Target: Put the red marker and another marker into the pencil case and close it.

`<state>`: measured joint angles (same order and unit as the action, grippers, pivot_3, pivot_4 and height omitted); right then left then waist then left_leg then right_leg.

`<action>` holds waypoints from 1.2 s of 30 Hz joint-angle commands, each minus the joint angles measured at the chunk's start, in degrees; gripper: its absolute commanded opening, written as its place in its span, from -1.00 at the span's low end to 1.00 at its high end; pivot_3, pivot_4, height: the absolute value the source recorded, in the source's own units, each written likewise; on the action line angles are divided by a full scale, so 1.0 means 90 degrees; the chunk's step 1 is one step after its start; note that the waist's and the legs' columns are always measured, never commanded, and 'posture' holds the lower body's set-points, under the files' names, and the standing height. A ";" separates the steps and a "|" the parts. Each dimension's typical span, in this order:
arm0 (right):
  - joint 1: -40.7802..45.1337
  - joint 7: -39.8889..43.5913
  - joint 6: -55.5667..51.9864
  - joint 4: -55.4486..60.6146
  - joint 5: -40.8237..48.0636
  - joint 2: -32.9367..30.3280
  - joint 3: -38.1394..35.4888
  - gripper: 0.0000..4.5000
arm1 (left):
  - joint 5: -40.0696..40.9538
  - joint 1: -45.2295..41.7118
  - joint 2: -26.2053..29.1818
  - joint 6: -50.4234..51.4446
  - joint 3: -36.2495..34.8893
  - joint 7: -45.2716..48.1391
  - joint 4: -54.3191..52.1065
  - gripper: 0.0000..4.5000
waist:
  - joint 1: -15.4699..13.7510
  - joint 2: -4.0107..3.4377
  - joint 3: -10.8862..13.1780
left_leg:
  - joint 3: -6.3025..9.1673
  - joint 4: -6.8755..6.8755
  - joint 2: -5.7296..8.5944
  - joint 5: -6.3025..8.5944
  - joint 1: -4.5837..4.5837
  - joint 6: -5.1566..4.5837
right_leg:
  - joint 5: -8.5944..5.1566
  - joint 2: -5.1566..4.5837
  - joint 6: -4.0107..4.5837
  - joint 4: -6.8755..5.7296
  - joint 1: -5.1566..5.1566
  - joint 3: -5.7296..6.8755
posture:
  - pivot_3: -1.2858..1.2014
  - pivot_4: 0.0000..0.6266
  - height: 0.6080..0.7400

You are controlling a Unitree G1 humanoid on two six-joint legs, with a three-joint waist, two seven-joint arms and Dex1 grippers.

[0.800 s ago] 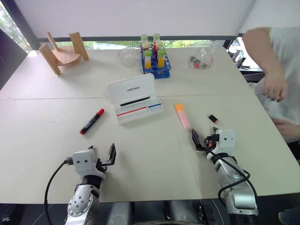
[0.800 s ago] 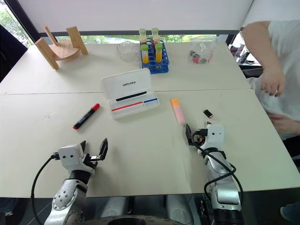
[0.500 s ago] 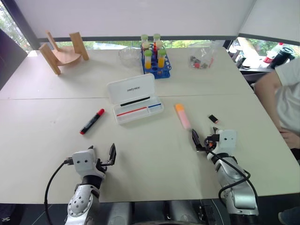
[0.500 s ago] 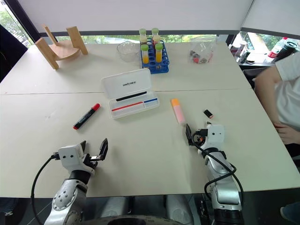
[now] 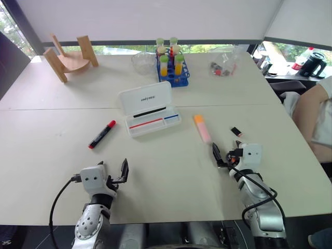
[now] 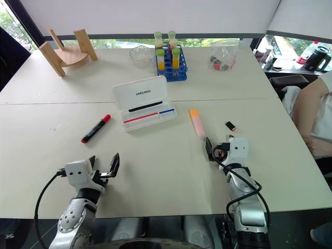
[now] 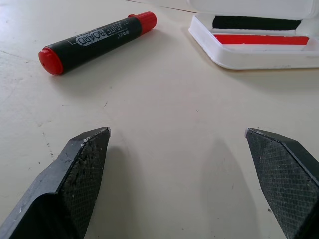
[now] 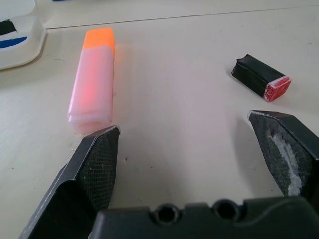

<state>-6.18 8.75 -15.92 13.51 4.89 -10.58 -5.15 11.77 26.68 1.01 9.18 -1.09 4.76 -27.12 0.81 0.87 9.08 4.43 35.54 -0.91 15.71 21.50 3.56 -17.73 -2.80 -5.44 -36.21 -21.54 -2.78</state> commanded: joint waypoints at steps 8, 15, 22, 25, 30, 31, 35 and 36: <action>0.0280 0.1197 -0.0504 0.0785 0.0408 -0.1225 -0.0101 1.00 | 0.0920 -0.1230 0.1879 0.0654 -0.0564 0.1764 -0.0405 0.98 | -0.0010 -0.0041 0.0059 | -0.0004 0.0001 0.0006 -0.0002 0.0014 0.0000 | 0.0002 0.0004 0.0001 0.0000 -0.0007 0.0020 | 0.03 -0.52 1.00; 0.1188 0.3067 -0.2535 0.2137 0.2405 -0.2904 -0.0420 1.00 | 0.2220 -0.3267 0.3974 0.1629 -0.0625 0.4400 0.0606 0.98 | 0.0006 -0.0088 0.0096 | -0.0002 0.0022 0.0006 -0.0006 0.0097 -0.0002 | 0.0022 0.0012 -0.0030 -0.0032 -0.0085 0.0025 | 0.03 -0.52 1.00; 0.2159 0.4419 -0.3243 0.2116 0.3286 -0.4399 -0.0374 1.00 | 0.1360 -0.5549 0.4186 0.0919 0.0749 0.6549 0.3330 0.98 | -0.0015 -0.0075 0.0144 | -0.0002 0.0052 0.0014 -0.0003 0.0106 -0.0006 | 0.0023 0.0012 -0.0036 -0.0059 -0.0091 0.0033 | 0.03 -0.52 1.00; 0.2428 0.4542 -0.3395 0.2092 0.3475 -0.4587 -0.0388 1.00 | 0.0947 -0.6246 0.3826 0.0339 0.1055 0.6890 0.4523 0.98 | 0.0017 -0.0062 0.0153 | -0.0004 0.0051 0.0012 -0.0002 0.0108 -0.0009 | 0.0023 0.0014 -0.0037 -0.0065 -0.0098 0.0031 | 0.03 -0.52 1.00; 0.2749 0.4538 -0.3600 0.2239 0.3717 -0.4691 -0.0493 1.00 | 0.0328 -0.7237 0.3128 -0.0466 0.1334 0.7088 0.6345 0.98 | -0.0001 -0.0032 0.0181 | -0.0002 0.0071 0.0013 -0.0003 0.0116 -0.0010 | 0.0022 0.0015 -0.0039 -0.0098 -0.0113 0.0031 | 0.03 -0.52 1.00; 0.2783 0.4511 -0.3625 0.2260 0.3746 -0.4705 -0.0508 1.00 | 0.0209 -0.7362 0.3033 -0.0600 0.1373 0.7109 0.6628 0.98 | 0.0005 -0.0028 0.0184 | -0.0003 0.0070 0.0013 -0.0003 0.0116 -0.0010 | 0.0022 0.0015 -0.0040 -0.0099 -0.0113 0.0031 | 0.03 -0.52 1.00; 0.2885 0.4362 -0.3647 0.2332 0.3792 -0.4700 -0.0547 1.00 | -0.0066 -0.7628 0.2839 -0.0897 0.1402 0.7308 0.7334 0.88 | -0.0006 -0.0027 0.0185 | -0.0002 0.0071 0.0013 -0.0003 0.0116 -0.0010 | 0.0022 0.0015 -0.0040 -0.0101 -0.0115 0.0031 | 0.03 -0.52 1.00; 0.2913 0.4332 -0.3630 0.2325 0.3784 -0.4693 -0.0536 1.00 | -0.0087 -0.7655 0.2824 -0.0933 0.1382 0.7359 0.7426 0.75 | -0.0007 -0.0027 0.0185 | -0.0001 0.0072 0.0013 -0.0003 0.0116 -0.0010 | 0.0022 0.0014 -0.0040 -0.0105 -0.0114 0.0031 | 0.03 -0.52 1.00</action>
<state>18.97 48.22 -48.79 32.49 38.31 -52.45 -8.18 11.85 -41.65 26.35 1.69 11.65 70.13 38.34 0.74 0.63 10.74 4.41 36.20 -0.79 15.68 22.55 3.47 -17.53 -2.68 -5.80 -37.18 -22.57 -2.51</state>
